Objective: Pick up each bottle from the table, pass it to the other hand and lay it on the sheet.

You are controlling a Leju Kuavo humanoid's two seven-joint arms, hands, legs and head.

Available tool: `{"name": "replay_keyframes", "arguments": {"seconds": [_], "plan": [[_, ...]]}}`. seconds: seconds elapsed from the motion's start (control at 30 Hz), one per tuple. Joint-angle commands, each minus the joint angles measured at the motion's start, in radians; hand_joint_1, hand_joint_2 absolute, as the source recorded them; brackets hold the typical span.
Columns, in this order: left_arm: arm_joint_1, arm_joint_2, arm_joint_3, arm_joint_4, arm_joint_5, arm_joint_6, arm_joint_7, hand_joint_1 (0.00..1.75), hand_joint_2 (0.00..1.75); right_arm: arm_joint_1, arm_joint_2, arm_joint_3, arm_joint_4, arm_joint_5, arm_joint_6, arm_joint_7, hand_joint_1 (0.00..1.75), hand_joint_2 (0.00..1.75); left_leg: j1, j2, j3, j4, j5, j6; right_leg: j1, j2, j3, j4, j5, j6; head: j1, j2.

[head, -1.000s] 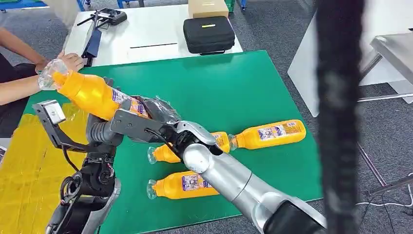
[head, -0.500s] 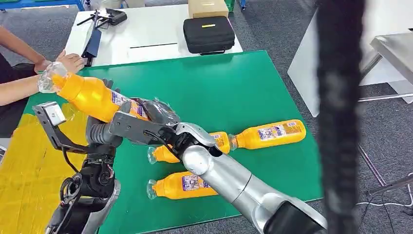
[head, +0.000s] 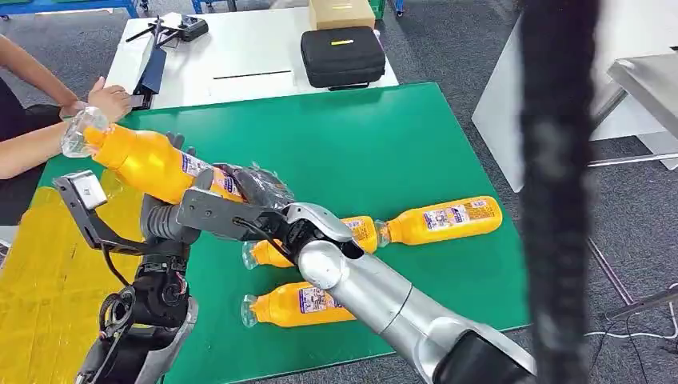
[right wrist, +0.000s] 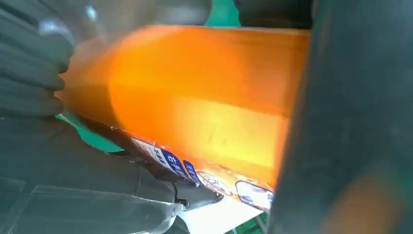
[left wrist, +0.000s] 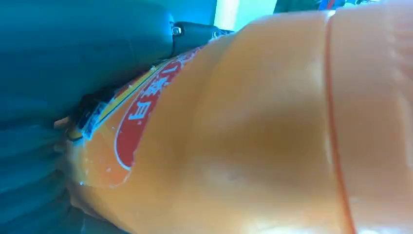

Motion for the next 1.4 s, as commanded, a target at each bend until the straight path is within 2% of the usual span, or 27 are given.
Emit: {"name": "replay_keyframes", "arguments": {"seconds": [0.03, 0.17, 0.2, 0.23, 0.37, 0.77, 0.8, 0.83, 0.87, 0.93, 1.03, 1.2, 1.4], "plan": [[-0.033, -0.034, -0.016, -0.008, -0.008, 0.019, -0.019, 1.75, 1.75, -0.023, -0.023, 0.125, 0.058, -0.009, 0.036, -0.008, 1.75, 1.75, 0.001, -0.001, 0.004, 0.0, -0.002, -0.003, 0.001, -0.003, 0.005, 0.0, -0.002, 0.0, 0.0, 0.0], [-0.035, -0.029, -0.009, -0.011, -0.008, 0.022, -0.02, 1.75, 1.75, -0.03, -0.023, 0.128, 0.065, -0.013, 0.033, -0.013, 1.75, 1.75, 0.001, -0.001, 0.002, 0.0, 0.0, -0.002, 0.001, -0.002, 0.002, 0.0, -0.001, 0.0, 0.0, 0.0], [-0.033, -0.029, -0.008, -0.014, -0.008, 0.023, -0.022, 1.75, 1.75, -0.03, -0.024, 0.128, 0.066, -0.014, 0.031, -0.013, 1.75, 1.75, 0.002, -0.002, 0.007, 0.002, -0.004, -0.005, 0.002, -0.005, 0.008, 0.002, -0.004, -0.001, 0.0, 0.0], [-0.032, -0.029, -0.006, -0.017, -0.008, 0.024, -0.024, 1.75, 1.75, -0.03, -0.024, 0.127, 0.066, -0.015, 0.03, -0.013, 1.75, 1.75, 0.002, -0.001, 0.003, 0.001, -0.001, -0.003, 0.002, -0.003, 0.004, 0.0, -0.002, 0.0, 0.0, 0.0], [-0.027, -0.025, -0.002, -0.033, -0.009, 0.029, -0.036, 1.75, 1.75, -0.035, -0.028, 0.128, 0.068, -0.017, 0.027, -0.014, 1.75, 1.75, 0.001, -0.001, 0.002, 0.0, -0.001, -0.002, 0.001, -0.003, 0.003, -0.001, -0.001, 0.0, 0.0, 0.0], [-0.011, -0.015, 0.005, -0.052, -0.006, 0.043, -0.052, 1.75, 1.75, -0.032, -0.024, 0.126, 0.074, -0.023, 0.018, -0.015, 1.75, 1.75, 0.001, -0.002, 0.003, 0.0, -0.001, -0.003, 0.001, -0.003, 0.004, 0.0, -0.002, 0.0, 0.0, 0.0], [-0.01, -0.015, 0.005, -0.054, -0.006, 0.044, -0.054, 1.75, 1.75, -0.027, -0.02, 0.114, 0.074, -0.035, 0.011, -0.016, 1.66, 1.75, 0.001, -0.001, 0.002, 0.0, -0.001, -0.002, 0.001, -0.003, 0.003, 0.0, -0.001, 0.0, 0.0, 0.0], [-0.009, -0.015, 0.007, -0.058, -0.005, 0.046, -0.056, 1.75, 1.75, -0.026, -0.021, 0.11, 0.073, -0.04, 0.006, -0.024, 0.0, 1.75, 0.001, -0.002, 0.004, 0.001, -0.002, -0.003, 0.001, -0.004, 0.005, 0.0, -0.002, 0.0, 0.0, 0.0], [-0.006, -0.015, 0.013, -0.073, 0.01, 0.041, -0.061, 1.75, 1.75, -0.039, -0.031, 0.107, 0.083, -0.052, 0.015, -0.036, 0.0, 0.0, 0.001, -0.001, 0.002, 0.0, -0.001, -0.003, 0.001, -0.003, 0.003, 0.0, -0.001, 0.0, 0.0, 0.0], [-0.003, -0.01, 0.023, -0.106, 0.013, 0.038, -0.079, 1.75, 1.75, -0.04, -0.036, 0.051, 0.097, -0.115, 0.02, -0.054, 0.0, 0.0, 0.001, -0.001, 0.002, 0.0, -0.001, -0.002, 0.001, -0.003, 0.003, 0.0, -0.001, 0.0, 0.0, 0.0], [0.012, 0.009, 0.057, -0.187, 0.004, 0.044, -0.106, 1.75, 1.75, -0.055, -0.068, -0.004, 0.111, -0.133, -0.005, -0.082, 0.0, 0.0, 0.001, -0.002, 0.001, 0.001, -0.001, -0.002, 0.001, -0.003, 0.002, 0.0, -0.001, 0.0, 0.0, 0.0], [0.13, 0.07, 0.239, -0.349, -0.026, 0.028, -0.227, 1.75, 1.75, 0.006, -0.219, -0.095, -0.064, -0.073, -0.024, -0.131, 0.0, 0.0, 0.002, -0.002, 0.005, 0.001, -0.003, -0.004, 0.002, -0.004, 0.006, 0.0, -0.003, 0.0, 0.0, 0.0], [0.138, 0.062, 0.254, -0.348, -0.022, 0.008, -0.225, 1.75, 1.75, 0.028, -0.221, -0.119, -0.098, -0.057, 0.004, -0.129, 0.0, 0.0, 0.001, -0.001, 0.002, 0.001, -0.002, -0.003, 0.001, -0.002, 0.003, 0.0, -0.002, 0.0, 0.0, 0.0]]}}
